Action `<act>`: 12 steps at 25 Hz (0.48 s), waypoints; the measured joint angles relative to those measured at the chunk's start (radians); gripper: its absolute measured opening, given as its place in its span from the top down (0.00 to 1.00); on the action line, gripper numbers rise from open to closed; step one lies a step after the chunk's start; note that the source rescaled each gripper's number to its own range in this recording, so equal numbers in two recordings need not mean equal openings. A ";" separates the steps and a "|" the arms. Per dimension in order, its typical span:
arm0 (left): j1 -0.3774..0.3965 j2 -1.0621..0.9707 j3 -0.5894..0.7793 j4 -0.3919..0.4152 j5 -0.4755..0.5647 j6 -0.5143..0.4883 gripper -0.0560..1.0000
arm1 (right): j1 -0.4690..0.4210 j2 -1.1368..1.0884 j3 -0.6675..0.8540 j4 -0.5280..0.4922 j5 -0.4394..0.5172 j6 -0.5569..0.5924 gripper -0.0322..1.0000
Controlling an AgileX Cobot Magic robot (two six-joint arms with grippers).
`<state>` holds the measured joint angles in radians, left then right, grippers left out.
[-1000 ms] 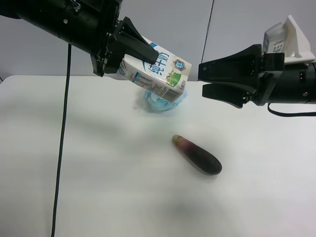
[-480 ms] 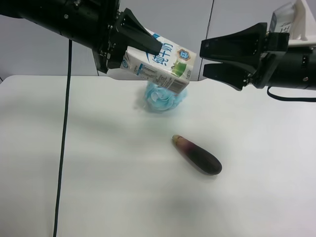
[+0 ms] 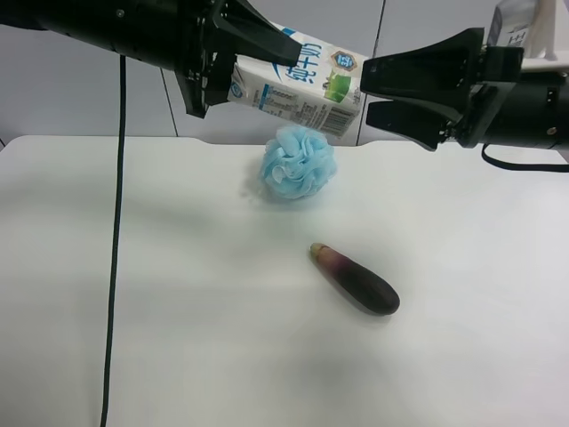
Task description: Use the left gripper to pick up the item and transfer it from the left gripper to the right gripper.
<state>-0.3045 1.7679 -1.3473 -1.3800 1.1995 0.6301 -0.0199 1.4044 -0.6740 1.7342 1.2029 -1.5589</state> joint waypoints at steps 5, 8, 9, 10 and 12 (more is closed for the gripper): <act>0.000 0.000 0.000 0.000 0.000 0.012 0.94 | 0.000 0.000 0.000 0.000 0.000 -0.009 0.00; 0.000 0.000 0.000 0.004 0.000 0.027 0.94 | 0.000 0.000 0.000 0.000 0.000 -0.015 0.00; 0.000 0.000 0.000 0.008 0.000 0.031 0.94 | 0.000 0.000 0.000 0.000 0.000 -0.016 0.00; 0.000 0.000 0.000 0.014 0.000 0.038 0.94 | 0.000 0.000 0.000 0.000 0.000 -0.017 0.00; 0.000 0.000 0.000 0.021 0.000 0.060 0.94 | 0.000 0.000 0.000 0.000 0.000 -0.027 0.00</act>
<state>-0.3045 1.7679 -1.3473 -1.3591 1.1995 0.6903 -0.0199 1.4044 -0.6740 1.7342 1.2029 -1.5859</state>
